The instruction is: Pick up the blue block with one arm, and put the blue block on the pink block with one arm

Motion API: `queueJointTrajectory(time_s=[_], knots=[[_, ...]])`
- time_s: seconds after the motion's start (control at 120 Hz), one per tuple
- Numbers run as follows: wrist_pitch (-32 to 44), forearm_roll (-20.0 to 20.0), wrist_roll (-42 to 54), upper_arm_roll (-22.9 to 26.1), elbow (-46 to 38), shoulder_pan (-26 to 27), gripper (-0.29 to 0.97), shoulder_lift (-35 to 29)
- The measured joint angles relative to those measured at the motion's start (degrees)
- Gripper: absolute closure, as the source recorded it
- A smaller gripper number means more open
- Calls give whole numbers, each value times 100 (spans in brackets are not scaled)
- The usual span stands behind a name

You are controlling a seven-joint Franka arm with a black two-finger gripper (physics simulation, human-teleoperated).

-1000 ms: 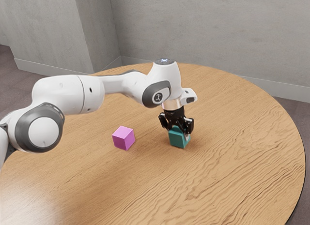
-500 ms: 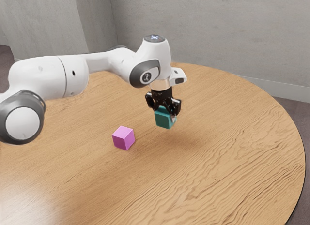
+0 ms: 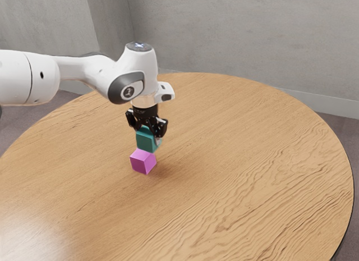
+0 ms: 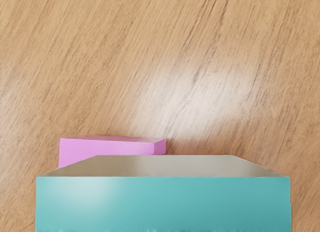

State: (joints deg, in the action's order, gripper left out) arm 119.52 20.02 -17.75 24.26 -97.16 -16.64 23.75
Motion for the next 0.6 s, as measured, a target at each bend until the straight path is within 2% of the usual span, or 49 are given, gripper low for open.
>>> queueJointTrajectory(time_s=[0.275, 0.6], knots=[[658, 11, 176, 17, -451, -278, 32, -123], [909, 22, 314, 34, -631, -462, 32, -225]])
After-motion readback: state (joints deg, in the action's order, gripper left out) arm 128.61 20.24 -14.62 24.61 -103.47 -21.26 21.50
